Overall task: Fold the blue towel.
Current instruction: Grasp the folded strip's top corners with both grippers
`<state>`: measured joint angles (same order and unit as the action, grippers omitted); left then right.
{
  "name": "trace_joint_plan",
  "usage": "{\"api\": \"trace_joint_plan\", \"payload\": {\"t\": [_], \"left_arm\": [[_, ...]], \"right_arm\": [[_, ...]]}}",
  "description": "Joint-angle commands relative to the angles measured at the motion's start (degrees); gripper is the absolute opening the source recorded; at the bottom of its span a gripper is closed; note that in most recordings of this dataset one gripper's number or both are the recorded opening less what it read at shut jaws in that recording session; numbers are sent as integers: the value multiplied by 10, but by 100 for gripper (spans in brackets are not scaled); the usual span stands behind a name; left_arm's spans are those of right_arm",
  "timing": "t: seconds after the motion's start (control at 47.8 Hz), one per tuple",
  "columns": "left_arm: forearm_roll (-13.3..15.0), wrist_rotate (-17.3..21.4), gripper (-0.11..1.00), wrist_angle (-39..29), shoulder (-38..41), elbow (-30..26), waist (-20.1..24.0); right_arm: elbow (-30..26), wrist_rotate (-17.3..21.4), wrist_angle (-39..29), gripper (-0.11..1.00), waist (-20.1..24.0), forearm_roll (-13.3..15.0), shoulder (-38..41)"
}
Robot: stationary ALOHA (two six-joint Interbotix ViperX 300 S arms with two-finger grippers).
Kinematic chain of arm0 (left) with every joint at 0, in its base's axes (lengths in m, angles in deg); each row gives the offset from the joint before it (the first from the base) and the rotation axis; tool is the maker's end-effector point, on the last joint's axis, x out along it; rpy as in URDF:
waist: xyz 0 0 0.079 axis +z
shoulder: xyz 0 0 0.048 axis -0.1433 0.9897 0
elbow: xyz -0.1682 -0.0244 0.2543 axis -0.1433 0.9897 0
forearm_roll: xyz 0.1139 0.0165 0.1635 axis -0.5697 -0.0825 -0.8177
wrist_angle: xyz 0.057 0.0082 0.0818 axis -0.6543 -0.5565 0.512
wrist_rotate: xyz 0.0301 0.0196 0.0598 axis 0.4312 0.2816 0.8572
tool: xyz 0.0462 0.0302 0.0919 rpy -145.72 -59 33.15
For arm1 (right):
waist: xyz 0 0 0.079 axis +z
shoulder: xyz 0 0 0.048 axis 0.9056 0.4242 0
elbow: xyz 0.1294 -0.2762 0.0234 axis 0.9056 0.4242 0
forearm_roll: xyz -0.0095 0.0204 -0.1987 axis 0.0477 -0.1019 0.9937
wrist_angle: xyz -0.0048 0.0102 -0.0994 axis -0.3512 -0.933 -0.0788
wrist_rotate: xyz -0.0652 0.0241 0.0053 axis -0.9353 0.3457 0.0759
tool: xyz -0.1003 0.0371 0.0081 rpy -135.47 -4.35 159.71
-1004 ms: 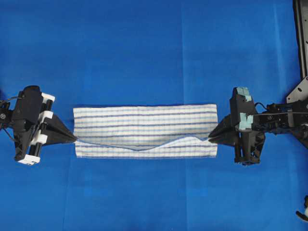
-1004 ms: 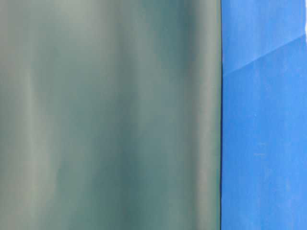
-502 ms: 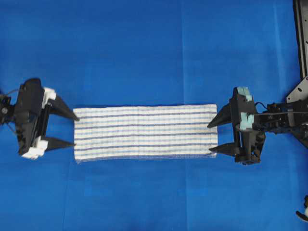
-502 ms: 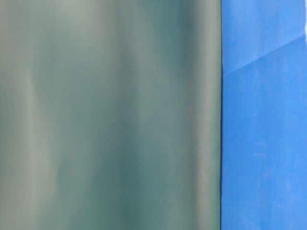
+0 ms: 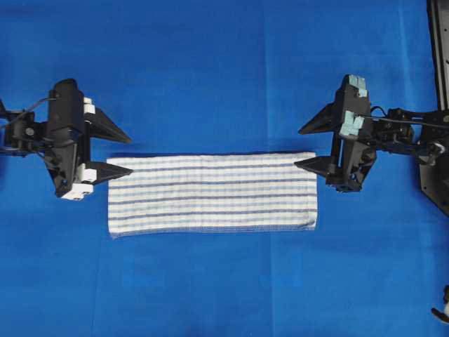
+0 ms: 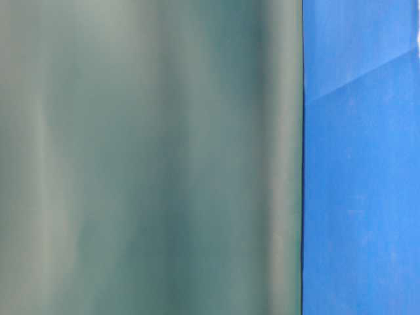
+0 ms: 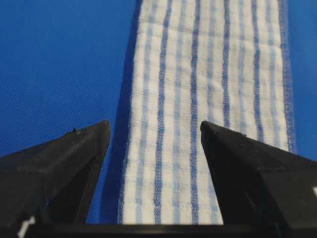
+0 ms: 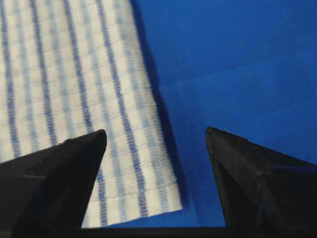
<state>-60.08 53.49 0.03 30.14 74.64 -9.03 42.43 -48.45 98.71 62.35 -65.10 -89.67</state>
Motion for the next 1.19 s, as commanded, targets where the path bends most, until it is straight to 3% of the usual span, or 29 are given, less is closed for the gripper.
{"api": "trace_joint_plan", "payload": {"t": [0.0,0.335,0.439,0.523,0.669,0.794,1.171], "left_arm": [[-2,2,67,1,16,-16,2],[-2,0,64,18,108,-23,2],[-2,0,53,20,125,-27,2],[-2,0,35,20,131,-31,2],[-2,-1,4,18,134,-31,-2],[-2,-5,1,15,134,-31,-4],[-2,-1,1,-24,97,-36,-5]], "right_arm": [[-12,-1,10,87,-1,1,13],[-29,-1,33,85,-1,0,105],[-31,-1,33,79,1,0,112],[-30,-1,31,65,8,0,112],[-28,-1,30,25,21,0,112],[-29,-1,31,3,32,0,112],[-28,-1,16,3,33,0,73]]}}
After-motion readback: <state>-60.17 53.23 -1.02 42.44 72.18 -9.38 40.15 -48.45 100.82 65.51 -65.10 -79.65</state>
